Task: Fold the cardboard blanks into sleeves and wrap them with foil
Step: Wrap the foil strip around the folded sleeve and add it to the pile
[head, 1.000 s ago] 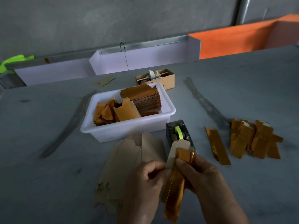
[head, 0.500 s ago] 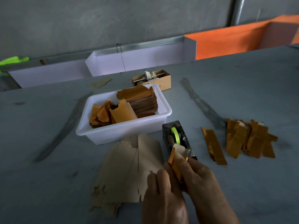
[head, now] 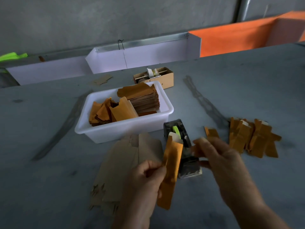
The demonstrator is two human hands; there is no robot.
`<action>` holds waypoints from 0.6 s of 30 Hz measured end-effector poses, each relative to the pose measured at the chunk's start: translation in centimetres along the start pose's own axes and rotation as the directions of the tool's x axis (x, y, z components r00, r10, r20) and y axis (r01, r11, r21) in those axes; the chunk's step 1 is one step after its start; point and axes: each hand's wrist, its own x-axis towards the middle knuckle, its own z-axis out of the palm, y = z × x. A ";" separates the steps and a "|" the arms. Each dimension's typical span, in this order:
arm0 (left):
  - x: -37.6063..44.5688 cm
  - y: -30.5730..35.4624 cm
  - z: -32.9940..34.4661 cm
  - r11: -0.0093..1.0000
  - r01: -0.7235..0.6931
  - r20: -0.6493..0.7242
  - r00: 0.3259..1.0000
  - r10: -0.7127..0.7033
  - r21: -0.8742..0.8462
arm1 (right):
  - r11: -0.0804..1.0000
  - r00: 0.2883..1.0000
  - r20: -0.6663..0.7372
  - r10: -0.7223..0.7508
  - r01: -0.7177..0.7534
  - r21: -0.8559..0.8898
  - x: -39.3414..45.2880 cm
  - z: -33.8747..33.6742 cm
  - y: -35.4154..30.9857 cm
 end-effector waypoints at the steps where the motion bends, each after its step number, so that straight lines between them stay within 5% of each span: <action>1: 0.0 -0.1 0.0 1.000 0.009 -0.010 1.000 -0.009 -0.001 | 0.997 0.995 -0.096 -0.032 0.026 -0.069 0.5 -0.9 0.3; 3: 0.2 -0.3 0.2 0.998 0.042 -0.030 0.999 -0.043 -0.043 | 0.985 0.990 -0.140 -0.032 0.008 -0.171 1.3 -2.1 1.2; 8: 0.3 -0.8 1.1 0.988 0.092 -0.015 0.995 -0.094 -0.121 | 0.967 0.998 0.010 0.056 -0.052 -0.248 1.8 -1.3 2.5; 18: 1.0 -1.2 2.8 0.972 0.116 -0.036 0.991 -0.126 -0.207 | 0.917 0.996 0.091 -0.015 0.050 -0.396 2.1 0.4 2.0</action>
